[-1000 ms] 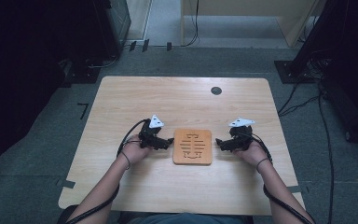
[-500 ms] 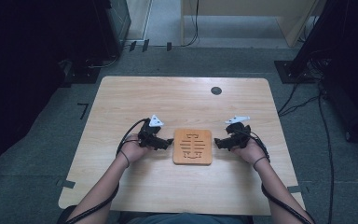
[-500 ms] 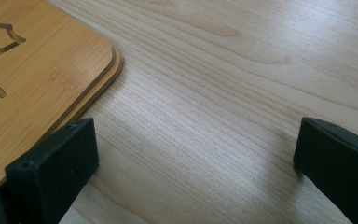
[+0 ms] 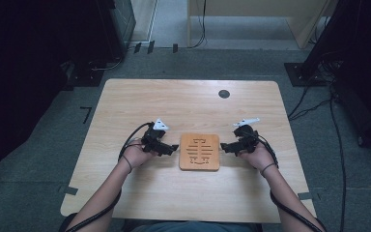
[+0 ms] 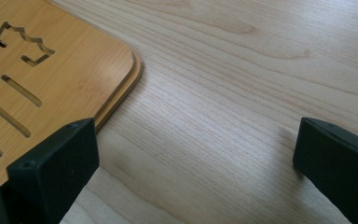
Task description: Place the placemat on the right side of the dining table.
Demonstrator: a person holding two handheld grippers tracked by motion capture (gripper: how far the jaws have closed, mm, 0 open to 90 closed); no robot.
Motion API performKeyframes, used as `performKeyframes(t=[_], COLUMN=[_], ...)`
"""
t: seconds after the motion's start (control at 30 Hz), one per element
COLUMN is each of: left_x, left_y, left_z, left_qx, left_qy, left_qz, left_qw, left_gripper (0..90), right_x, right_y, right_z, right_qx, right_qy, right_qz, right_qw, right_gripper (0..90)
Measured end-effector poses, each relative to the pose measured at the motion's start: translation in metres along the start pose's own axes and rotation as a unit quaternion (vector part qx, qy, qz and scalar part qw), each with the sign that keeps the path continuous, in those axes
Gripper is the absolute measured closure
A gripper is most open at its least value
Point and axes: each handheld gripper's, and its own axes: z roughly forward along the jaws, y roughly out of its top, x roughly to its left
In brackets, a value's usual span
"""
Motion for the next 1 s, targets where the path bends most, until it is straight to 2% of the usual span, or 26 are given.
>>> performKeyframes(t=[0.1,0.37,0.7,1.0], left_x=[0.0,-0.003,-0.006,-0.007], left_y=[0.0,0.0,0.001,0.002], left_z=[0.0,-0.003,-0.006,-0.008], left_qx=[0.008,0.006,0.005,0.003], left_qy=[0.0,-0.003,-0.009,-0.01], left_qz=[0.004,0.007,0.011,0.015], left_qw=[1.0,0.9999,0.9999,0.9998], left_gripper=[12.8,12.9,12.9,12.9], right_x=[0.001,0.005,0.011,0.015], right_y=[0.0,0.0,0.001,0.002], right_z=[-0.001,-0.002,0.0,0.001], right_qx=[-0.001,0.004,0.004,0.008], right_qy=[0.001,0.003,0.007,0.006], right_qz=[-0.002,-0.003,-0.019,-0.021], right_qw=[1.0,1.0,0.9998,0.9997], right_gripper=[0.0,0.0,0.0,0.0])
